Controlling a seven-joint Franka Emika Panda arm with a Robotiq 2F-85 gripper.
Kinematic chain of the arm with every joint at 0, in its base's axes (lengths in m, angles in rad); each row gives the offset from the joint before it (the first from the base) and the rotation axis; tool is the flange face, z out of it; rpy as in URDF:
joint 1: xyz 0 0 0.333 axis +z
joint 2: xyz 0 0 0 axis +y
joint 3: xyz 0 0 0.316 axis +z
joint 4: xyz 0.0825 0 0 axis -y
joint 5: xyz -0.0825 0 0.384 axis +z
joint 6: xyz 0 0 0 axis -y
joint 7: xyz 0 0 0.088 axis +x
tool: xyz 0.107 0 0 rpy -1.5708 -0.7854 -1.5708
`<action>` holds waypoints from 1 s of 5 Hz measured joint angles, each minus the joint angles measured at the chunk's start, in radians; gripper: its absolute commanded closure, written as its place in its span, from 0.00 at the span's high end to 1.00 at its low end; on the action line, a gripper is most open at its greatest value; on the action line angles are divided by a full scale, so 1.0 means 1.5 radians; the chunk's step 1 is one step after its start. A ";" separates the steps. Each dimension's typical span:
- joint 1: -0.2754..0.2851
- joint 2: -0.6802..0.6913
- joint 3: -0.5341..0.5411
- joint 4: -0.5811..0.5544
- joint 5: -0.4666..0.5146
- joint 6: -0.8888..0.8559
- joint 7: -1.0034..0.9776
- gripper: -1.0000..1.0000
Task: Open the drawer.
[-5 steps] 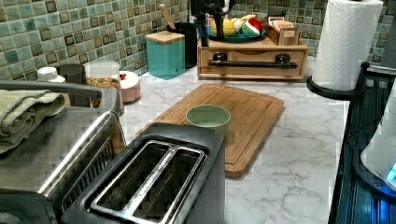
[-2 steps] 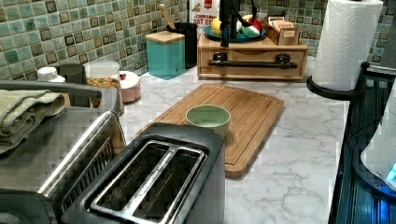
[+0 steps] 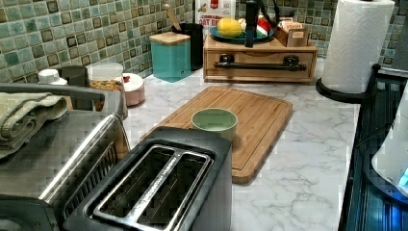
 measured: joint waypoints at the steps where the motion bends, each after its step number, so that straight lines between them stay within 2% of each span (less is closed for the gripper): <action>1: -0.006 0.011 -0.004 -0.009 -0.001 0.087 -0.109 1.00; 2: -0.006 0.035 -0.004 -0.009 -0.001 0.159 -0.141 1.00; 4: -0.016 0.075 -0.012 -0.017 0.022 0.166 -0.163 1.00; 5: -0.028 0.085 -0.012 -0.033 0.039 0.205 -0.173 1.00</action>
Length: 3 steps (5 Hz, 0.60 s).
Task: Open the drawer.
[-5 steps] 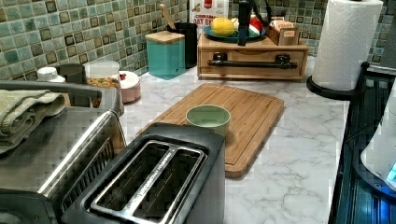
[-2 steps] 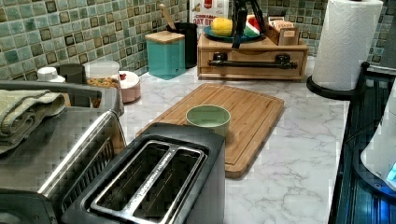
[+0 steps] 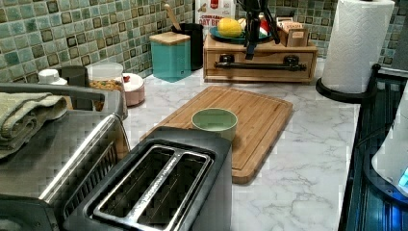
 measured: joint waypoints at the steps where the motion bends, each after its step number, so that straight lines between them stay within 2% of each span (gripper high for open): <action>1: -0.004 0.009 -0.006 -0.014 0.001 0.048 0.000 1.00; 2: -0.004 0.006 -0.008 -0.029 0.001 0.080 0.000 1.00; 3: 0.002 -0.012 -0.008 -0.048 -0.001 0.083 0.057 1.00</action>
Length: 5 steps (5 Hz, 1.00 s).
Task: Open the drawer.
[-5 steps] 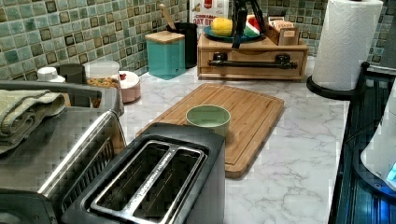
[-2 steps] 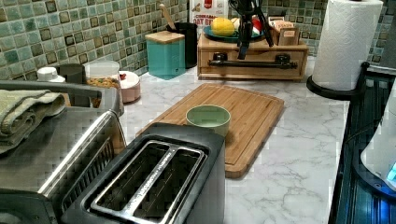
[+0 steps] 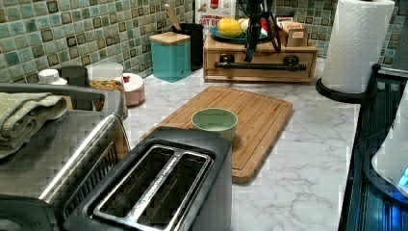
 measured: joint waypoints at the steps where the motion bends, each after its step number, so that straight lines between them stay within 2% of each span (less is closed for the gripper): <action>1: 0.010 -0.016 0.001 -0.022 -0.036 -0.012 0.096 1.00; 3: 0.011 -0.009 -0.001 -0.092 -0.040 0.087 0.112 1.00; 4: 0.011 0.009 -0.007 -0.099 -0.026 0.135 0.088 1.00; 5: 0.004 0.022 -0.006 -0.099 0.041 0.138 0.038 1.00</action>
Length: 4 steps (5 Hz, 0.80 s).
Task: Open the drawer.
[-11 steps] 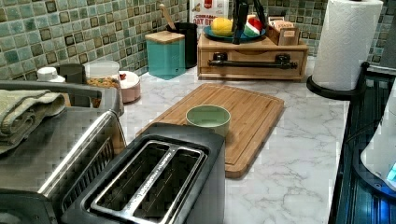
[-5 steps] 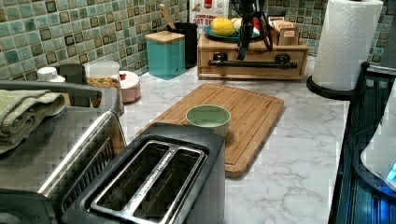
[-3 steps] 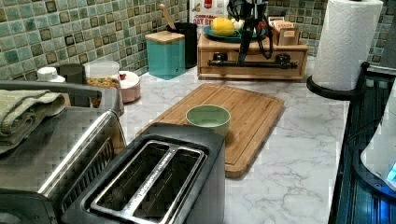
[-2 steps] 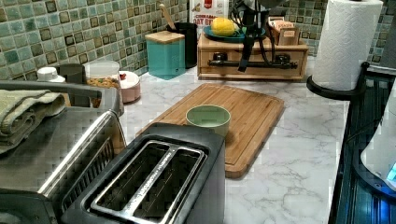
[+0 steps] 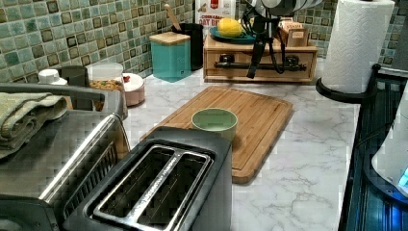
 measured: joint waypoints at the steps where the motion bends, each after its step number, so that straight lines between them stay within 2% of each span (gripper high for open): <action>1: -0.010 0.027 0.000 0.004 0.033 0.000 -0.029 1.00; 3: -0.020 0.054 0.011 0.026 0.034 -0.023 -0.042 1.00; 4: -0.031 0.053 0.018 0.040 0.035 -0.062 -0.092 1.00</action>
